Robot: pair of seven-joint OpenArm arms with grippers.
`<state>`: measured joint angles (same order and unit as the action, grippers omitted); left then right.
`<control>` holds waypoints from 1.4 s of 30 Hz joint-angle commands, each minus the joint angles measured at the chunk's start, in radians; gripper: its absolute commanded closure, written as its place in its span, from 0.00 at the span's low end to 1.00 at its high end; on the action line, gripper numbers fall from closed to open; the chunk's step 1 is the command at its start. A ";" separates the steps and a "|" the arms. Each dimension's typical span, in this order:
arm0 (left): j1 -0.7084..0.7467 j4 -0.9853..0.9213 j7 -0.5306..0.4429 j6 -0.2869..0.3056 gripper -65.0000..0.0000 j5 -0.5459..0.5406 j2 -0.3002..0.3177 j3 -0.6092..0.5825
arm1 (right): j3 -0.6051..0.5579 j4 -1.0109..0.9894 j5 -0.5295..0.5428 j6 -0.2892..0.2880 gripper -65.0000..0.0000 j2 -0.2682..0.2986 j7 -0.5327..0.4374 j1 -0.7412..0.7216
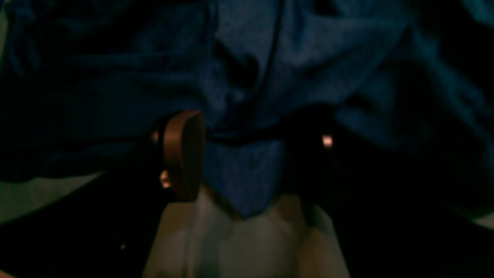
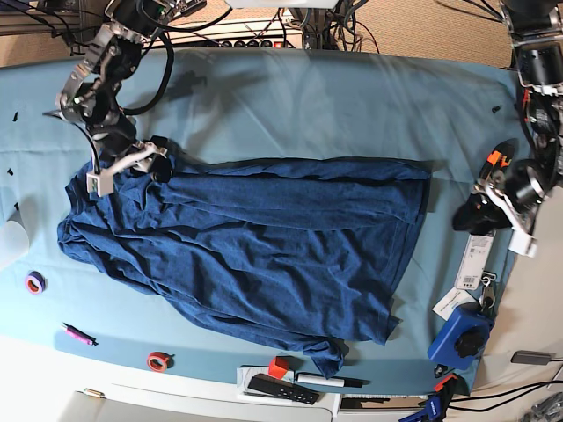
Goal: Layout the t-shirt on the table in an organized manner, then fold the t-shirt properly
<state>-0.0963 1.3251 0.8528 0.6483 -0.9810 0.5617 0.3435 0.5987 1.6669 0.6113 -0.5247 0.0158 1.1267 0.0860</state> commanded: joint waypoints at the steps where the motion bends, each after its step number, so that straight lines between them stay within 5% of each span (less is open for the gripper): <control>1: -0.020 0.019 -0.022 0.007 0.54 -0.026 0.029 0.022 | 0.019 0.015 0.038 -0.016 0.44 0.012 -0.004 -0.005; 8: -0.020 0.019 -0.023 0.007 0.54 -0.026 0.040 0.082 | 0.193 0.015 0.356 -0.113 0.44 -0.002 0.002 0.051; 13: -0.020 0.019 -0.022 0.007 0.54 -0.027 0.040 0.085 | 0.407 0.015 0.455 -0.121 0.44 -0.071 0.001 0.052; 18: -0.020 0.019 -0.022 0.007 0.54 -0.027 0.040 0.085 | 0.478 0.015 0.385 -0.053 0.44 -0.084 -0.050 0.051; 23: -0.020 0.019 -0.022 0.011 0.54 -0.031 0.040 0.085 | 0.442 0.006 0.227 0.095 0.44 -0.091 -0.113 0.028; 28: -0.020 0.019 -0.022 0.030 0.54 -0.031 0.040 0.085 | 0.382 0.006 0.171 0.150 0.44 -0.091 -0.132 0.013; 42: -0.010 0.019 0.013 0.029 0.54 -0.069 0.036 0.085 | 0.231 0.006 0.124 0.161 0.45 -0.140 -0.151 0.011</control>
<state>-0.0921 1.3270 0.8875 0.6708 -1.0206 0.5789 0.4202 0.8345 1.6577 0.7296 -0.3626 -0.1303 0.9760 0.1024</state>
